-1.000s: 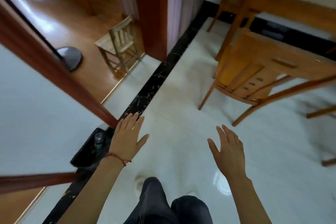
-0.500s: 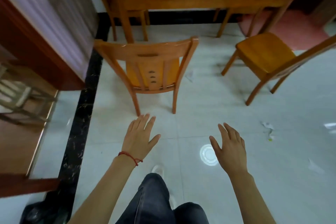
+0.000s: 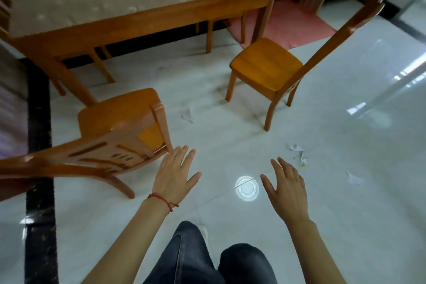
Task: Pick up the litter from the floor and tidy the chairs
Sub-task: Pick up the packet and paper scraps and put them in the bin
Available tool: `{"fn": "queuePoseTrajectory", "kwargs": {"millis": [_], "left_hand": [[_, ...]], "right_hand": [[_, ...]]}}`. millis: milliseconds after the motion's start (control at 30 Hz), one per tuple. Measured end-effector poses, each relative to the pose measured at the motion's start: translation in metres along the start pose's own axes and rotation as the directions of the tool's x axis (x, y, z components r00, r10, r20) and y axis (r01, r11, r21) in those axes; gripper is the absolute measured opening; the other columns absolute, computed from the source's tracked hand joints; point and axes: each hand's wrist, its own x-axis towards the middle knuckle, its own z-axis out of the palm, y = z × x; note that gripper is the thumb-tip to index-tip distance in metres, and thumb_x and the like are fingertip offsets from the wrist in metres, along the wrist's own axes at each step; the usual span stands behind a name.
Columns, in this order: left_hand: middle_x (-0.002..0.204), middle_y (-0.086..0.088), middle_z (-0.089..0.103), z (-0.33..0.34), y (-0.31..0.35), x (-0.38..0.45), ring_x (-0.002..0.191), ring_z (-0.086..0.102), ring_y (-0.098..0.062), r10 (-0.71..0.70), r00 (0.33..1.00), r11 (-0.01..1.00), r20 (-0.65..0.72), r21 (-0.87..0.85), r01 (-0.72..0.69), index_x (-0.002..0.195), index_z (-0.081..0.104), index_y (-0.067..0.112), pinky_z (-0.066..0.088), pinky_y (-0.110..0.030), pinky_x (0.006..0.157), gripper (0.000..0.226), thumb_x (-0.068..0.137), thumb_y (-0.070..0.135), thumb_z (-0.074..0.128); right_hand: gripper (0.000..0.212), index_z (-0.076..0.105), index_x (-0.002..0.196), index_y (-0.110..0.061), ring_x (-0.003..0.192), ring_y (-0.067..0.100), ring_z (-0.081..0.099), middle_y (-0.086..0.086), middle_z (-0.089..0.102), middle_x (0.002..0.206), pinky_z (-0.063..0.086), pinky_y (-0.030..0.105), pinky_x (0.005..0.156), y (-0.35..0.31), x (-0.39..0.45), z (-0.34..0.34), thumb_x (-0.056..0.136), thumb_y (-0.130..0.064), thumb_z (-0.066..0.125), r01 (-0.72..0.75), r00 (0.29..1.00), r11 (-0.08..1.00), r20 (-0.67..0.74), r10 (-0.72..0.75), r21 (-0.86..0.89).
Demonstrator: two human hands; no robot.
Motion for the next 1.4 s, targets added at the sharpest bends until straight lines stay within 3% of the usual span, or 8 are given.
{"fn": "queuePoseTrajectory", "kwargs": {"millis": [100, 400, 633, 833, 933, 1067, 1200, 1400], "left_hand": [[0.121, -0.022, 0.058, -0.002, 0.002, 0.047, 0.11, 0.055, -0.041, 0.019, 1.0, 1.0, 0.024, 0.007, -0.019, 0.119, 0.058, 0.0, 0.045, -0.053, 0.087, 0.063, 0.083, 0.047, 0.038], [0.118, -0.023, 0.06, 0.008, 0.013, 0.184, 0.107, 0.057, -0.041, -0.097, 0.994, 0.995, 0.05, 0.027, 0.095, 0.117, 0.06, 0.0, 0.046, -0.053, 0.084, 0.059, 0.075, 0.041, 0.055], [0.115, -0.021, 0.063, -0.004, 0.004, 0.263, 0.103, 0.06, -0.041, -0.357, 0.928, 0.934, 0.106, 0.049, 0.354, 0.116, 0.062, 0.003, 0.048, -0.053, 0.079, 0.081, 0.091, 0.061, 0.011], [0.122, -0.021, 0.059, -0.002, -0.03, 0.311, 0.112, 0.054, -0.041, -0.523, 0.847, 0.849, 0.095, -0.023, 0.528, 0.121, 0.058, 0.003, 0.046, -0.053, 0.085, 0.085, 0.089, 0.064, 0.009], [0.122, -0.021, 0.059, 0.004, -0.057, 0.339, 0.113, 0.054, -0.04, -0.573, 0.815, 0.815, 0.09, -0.046, 0.578, 0.122, 0.057, 0.004, 0.046, -0.051, 0.085, 0.079, 0.089, 0.064, 0.016], [0.124, -0.021, 0.057, 0.011, -0.102, 0.382, 0.113, 0.053, -0.041, -0.616, 0.785, 0.785, 0.073, -0.036, 0.619, 0.122, 0.058, 0.004, 0.044, -0.051, 0.087, 0.065, 0.083, 0.055, 0.047], [0.124, -0.019, 0.058, 0.012, -0.144, 0.422, 0.114, 0.053, -0.039, -0.648, 0.751, 0.75, 0.129, -0.067, 0.658, 0.123, 0.057, 0.005, 0.045, -0.05, 0.087, 0.079, 0.09, 0.062, 0.012], [0.134, -0.021, 0.048, 0.037, -0.189, 0.468, 0.125, 0.042, -0.038, -0.661, 0.744, 0.73, 0.098, -0.146, 0.668, 0.13, 0.048, 0.003, 0.035, -0.048, 0.099, 0.078, 0.092, 0.061, 0.011]], "right_hand": [[0.044, 0.056, 0.119, -0.005, 0.112, 0.037, 0.053, 0.018, 0.056, 0.125, 0.043, 0.047, 0.088, 0.007, 0.04, -0.001, 0.086, -0.034, 0.061, -0.024, 1.0, 1.0, -0.015, 0.024, 0.01], [0.055, 0.056, 0.119, -0.006, 0.111, 0.036, 0.054, 0.018, 0.057, 0.124, 0.045, 0.049, 0.087, 0.034, 0.202, 0.003, 0.086, -0.047, 0.04, 0.083, 0.993, 0.996, 0.084, -0.085, 0.029], [0.055, 0.056, 0.119, -0.007, 0.112, 0.036, 0.054, 0.017, 0.057, 0.123, 0.044, 0.05, 0.088, 0.039, 0.34, 0.004, 0.087, -0.049, 0.038, 0.289, 0.934, 0.956, 0.208, -0.291, 0.04], [0.056, 0.054, 0.124, -0.009, 0.119, 0.036, 0.049, 0.015, 0.054, 0.13, 0.039, 0.052, 0.094, 0.001, 0.437, 0.032, 0.087, -0.048, 0.042, 0.374, 0.877, 0.924, 0.296, -0.378, 0.074], [0.061, 0.05, 0.129, -0.012, 0.124, 0.034, 0.044, 0.012, 0.049, 0.136, 0.035, 0.05, 0.099, -0.026, 0.481, 0.059, 0.087, -0.053, 0.035, 0.423, 0.833, 0.904, 0.363, -0.417, 0.067], [0.063, 0.046, 0.132, -0.014, 0.128, 0.03, 0.039, 0.01, 0.044, 0.14, 0.031, 0.045, 0.103, -0.064, 0.535, 0.096, 0.087, -0.055, 0.031, 0.446, 0.796, 0.891, 0.42, -0.436, 0.082], [0.06, 0.044, 0.133, -0.012, 0.13, 0.029, 0.035, 0.011, 0.042, 0.141, 0.027, 0.043, 0.105, -0.097, 0.584, 0.127, 0.088, -0.052, 0.035, 0.453, 0.758, 0.884, 0.472, -0.451, 0.117], [0.05, 0.046, 0.131, -0.009, 0.128, 0.031, 0.038, 0.014, 0.044, 0.139, 0.031, 0.044, 0.103, -0.122, 0.646, 0.178, 0.092, -0.039, 0.05, 0.462, 0.714, 0.874, 0.52, -0.469, 0.152]]}}
